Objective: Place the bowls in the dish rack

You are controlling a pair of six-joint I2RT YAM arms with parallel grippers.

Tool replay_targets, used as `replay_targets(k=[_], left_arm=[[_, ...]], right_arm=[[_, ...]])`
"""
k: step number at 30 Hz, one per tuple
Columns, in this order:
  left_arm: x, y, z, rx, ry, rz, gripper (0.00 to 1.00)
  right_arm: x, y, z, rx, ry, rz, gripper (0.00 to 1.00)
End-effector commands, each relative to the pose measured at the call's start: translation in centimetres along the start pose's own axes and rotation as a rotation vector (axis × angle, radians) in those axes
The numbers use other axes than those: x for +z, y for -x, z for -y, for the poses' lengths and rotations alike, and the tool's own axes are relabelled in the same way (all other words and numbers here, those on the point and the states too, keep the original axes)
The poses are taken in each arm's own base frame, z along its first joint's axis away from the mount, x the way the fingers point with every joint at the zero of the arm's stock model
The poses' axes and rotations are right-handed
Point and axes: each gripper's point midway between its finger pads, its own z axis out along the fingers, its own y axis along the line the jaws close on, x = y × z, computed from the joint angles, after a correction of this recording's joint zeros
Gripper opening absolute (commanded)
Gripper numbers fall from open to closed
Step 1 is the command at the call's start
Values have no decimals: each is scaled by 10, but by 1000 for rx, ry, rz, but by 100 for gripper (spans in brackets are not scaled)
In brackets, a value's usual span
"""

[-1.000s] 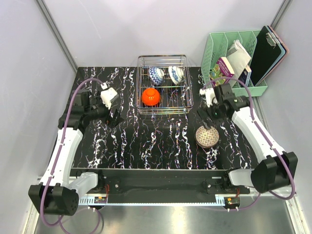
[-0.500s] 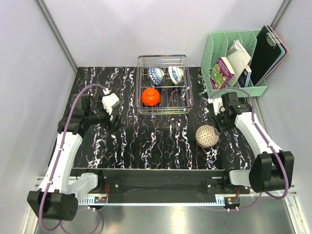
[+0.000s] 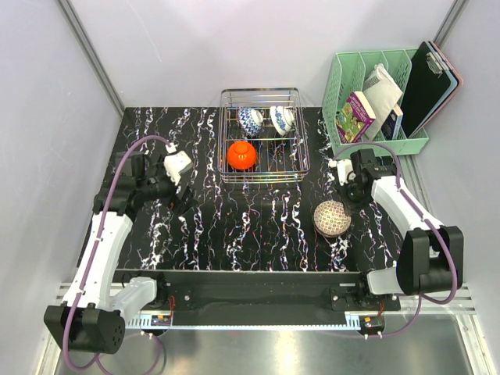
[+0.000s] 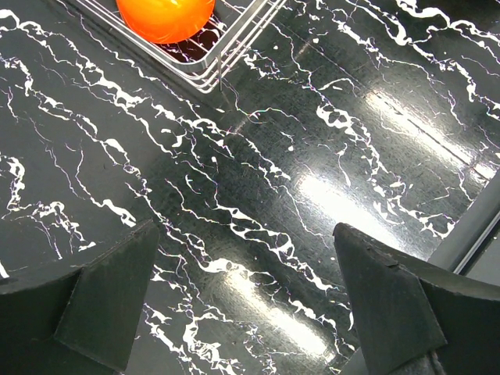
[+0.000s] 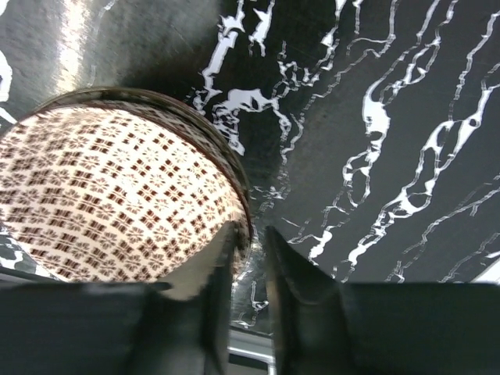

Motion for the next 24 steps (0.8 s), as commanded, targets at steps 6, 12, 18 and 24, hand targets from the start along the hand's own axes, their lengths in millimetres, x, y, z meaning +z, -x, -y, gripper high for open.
replay_targets(k=[6, 12, 18, 24], left_arm=[[6, -5, -1, 17, -9, 1, 99], [7, -4, 1, 15, -15, 4, 99], [8, -2, 3, 10, -31, 9, 99], [9, 0, 4, 10, -38, 11, 99]], right_arm=[[-7, 17, 3, 23, -11, 67, 0], [-42, 38, 1, 26, 5, 140, 0], [-87, 65, -5, 26, 46, 228, 0], [-114, 80, -11, 19, 80, 279, 0]])
